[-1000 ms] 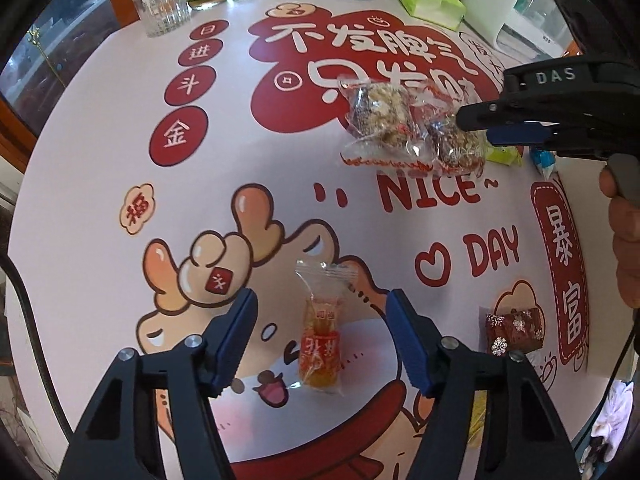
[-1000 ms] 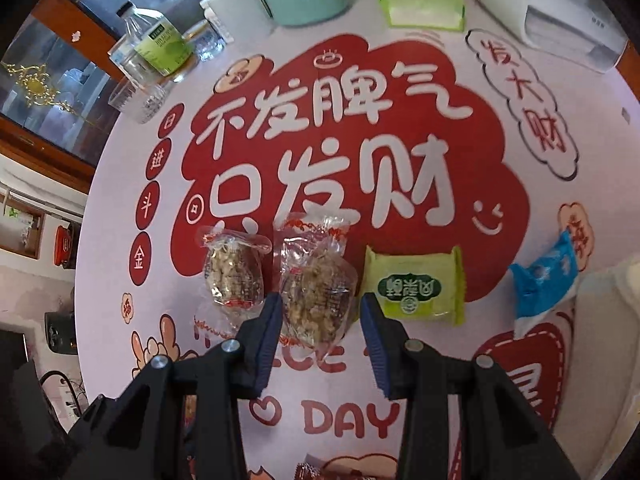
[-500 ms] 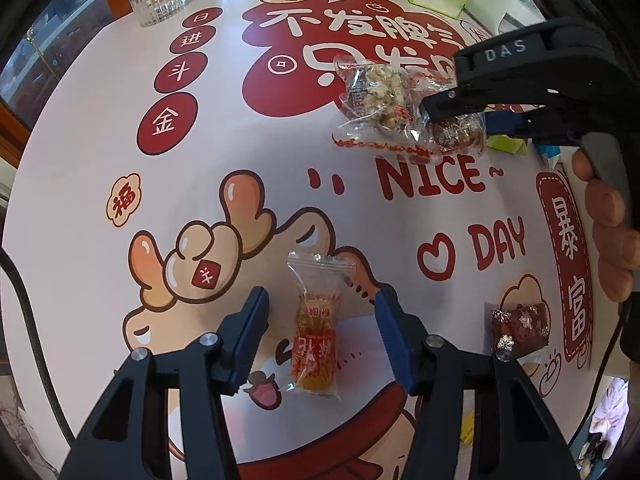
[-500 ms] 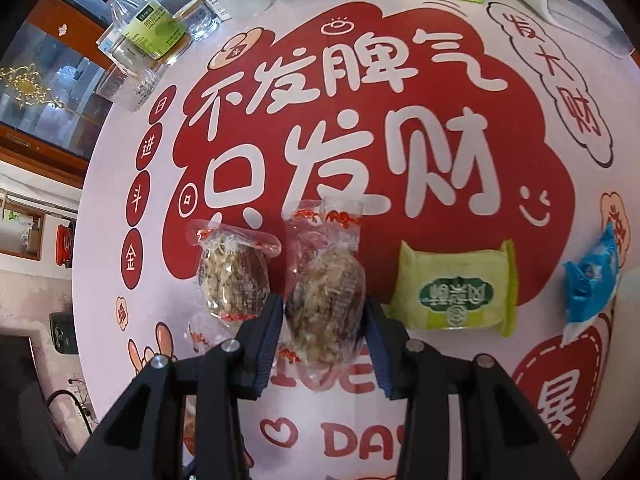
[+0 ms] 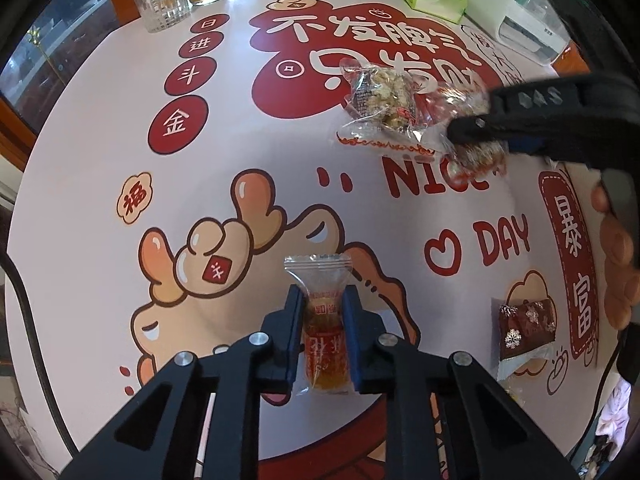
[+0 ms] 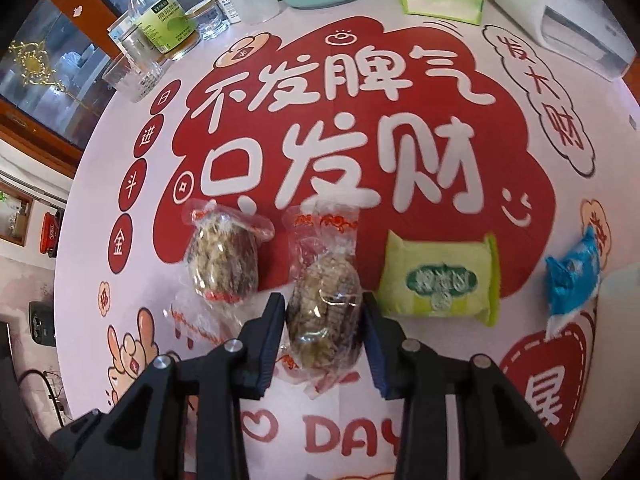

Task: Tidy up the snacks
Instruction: 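Grasp the red-wrapped candy with the left tool while the right grasps a clear nut bag, then carry the candy and nut bag over the bin and open both tools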

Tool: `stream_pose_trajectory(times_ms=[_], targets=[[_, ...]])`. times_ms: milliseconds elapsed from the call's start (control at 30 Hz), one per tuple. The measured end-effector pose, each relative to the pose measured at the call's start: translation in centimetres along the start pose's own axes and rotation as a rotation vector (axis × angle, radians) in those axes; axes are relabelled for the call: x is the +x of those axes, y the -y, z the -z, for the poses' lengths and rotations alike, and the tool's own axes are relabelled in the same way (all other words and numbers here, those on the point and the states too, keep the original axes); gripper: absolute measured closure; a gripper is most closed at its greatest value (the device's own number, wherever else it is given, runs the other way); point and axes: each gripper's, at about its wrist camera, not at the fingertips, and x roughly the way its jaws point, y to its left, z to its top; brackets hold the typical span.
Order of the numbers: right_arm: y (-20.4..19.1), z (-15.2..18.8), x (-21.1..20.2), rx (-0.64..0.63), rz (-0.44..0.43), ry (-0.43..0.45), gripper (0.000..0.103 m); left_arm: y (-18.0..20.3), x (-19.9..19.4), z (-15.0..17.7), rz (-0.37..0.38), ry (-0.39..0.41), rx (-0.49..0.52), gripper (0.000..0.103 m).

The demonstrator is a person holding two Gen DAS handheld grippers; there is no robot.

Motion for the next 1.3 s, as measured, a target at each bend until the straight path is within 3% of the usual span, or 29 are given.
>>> stream_pose_trajectory(times_ms=[267,633,967,1300], targets=[[0.9,3.4,-2.4,-0.013,-0.02,0.033,0.067,-1.4,-1.7,1.0,0.047,0.018,-0.066,0.087],[1.1,10.2,-7.5,-0.079,-0.058,0.075,0.067,1.2,-6.9,4.1,0.004,0.076,0.01,0.087],[3.1,17.5,-12.9,-0.155,-0.08,0.082,0.067,9.0,-10.3,6.4,0.021,0.092,0.11,0.087],[10.2,20.5,-20.2,-0.1,-0.045,0.218,0.067,19.7,-12.5,6.0,0.07,0.121,0.213,0.087]])
